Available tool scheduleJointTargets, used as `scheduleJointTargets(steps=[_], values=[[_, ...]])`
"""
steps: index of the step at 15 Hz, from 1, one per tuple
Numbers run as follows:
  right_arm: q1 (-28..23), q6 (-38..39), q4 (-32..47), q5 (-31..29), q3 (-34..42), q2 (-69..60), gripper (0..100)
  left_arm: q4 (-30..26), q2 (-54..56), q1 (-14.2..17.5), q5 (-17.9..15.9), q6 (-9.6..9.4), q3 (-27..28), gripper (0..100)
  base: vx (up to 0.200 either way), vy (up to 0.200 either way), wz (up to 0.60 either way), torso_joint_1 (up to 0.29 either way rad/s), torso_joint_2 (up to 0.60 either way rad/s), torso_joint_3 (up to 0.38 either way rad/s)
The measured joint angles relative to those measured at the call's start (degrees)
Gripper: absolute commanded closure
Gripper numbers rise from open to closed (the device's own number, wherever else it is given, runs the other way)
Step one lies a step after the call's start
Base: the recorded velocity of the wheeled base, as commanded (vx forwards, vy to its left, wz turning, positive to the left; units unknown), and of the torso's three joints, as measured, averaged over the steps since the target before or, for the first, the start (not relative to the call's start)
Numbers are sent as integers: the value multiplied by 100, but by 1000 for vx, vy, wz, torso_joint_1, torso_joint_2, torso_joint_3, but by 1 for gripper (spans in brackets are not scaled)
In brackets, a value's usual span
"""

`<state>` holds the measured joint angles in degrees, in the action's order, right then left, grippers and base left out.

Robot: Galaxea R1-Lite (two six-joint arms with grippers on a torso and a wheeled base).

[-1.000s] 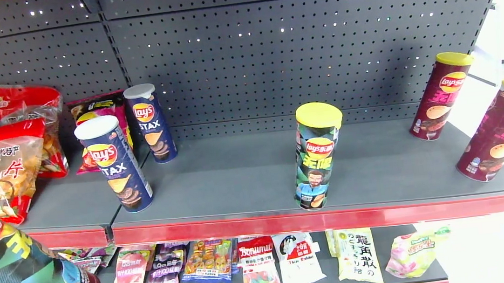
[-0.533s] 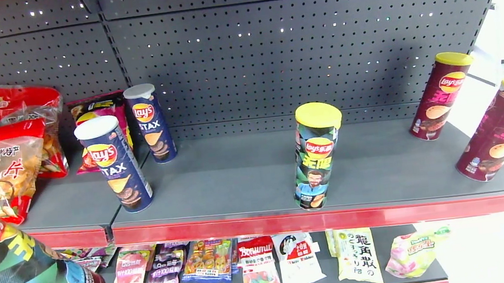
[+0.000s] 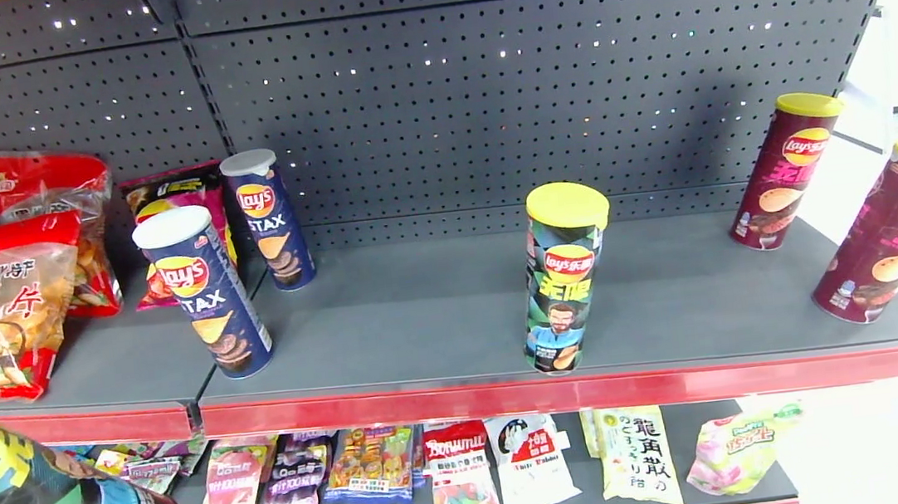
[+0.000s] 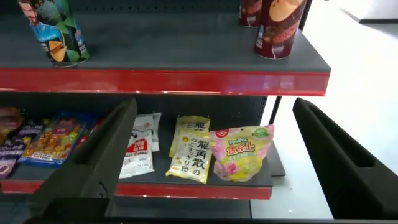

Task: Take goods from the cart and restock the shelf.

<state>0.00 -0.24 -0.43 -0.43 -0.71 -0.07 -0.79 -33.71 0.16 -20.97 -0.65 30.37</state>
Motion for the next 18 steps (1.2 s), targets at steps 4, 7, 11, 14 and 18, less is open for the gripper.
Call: scheduleJointTargets(steps=[4,7,11,14,18], values=[[10,-60,48,38,60,29,0,1,37,0,-5,-9,13,100,0,0,0,0,0,0],[2,-7,50,2,71,15,0,1,66,0,-5,-4,9,100,0,0,0,0,0,0],[0,-11,52,7,71,7,0,0,63,0,0,-4,67,100,0,0,-300,-1,1,0],[0,-9,50,7,71,7,0,6,30,-2,-2,-6,119,100,0,0,-600,2,4,4],[0,4,45,7,71,7,0,1,-30,-2,0,-6,155,100,0,0,-150,4,2,-1]])
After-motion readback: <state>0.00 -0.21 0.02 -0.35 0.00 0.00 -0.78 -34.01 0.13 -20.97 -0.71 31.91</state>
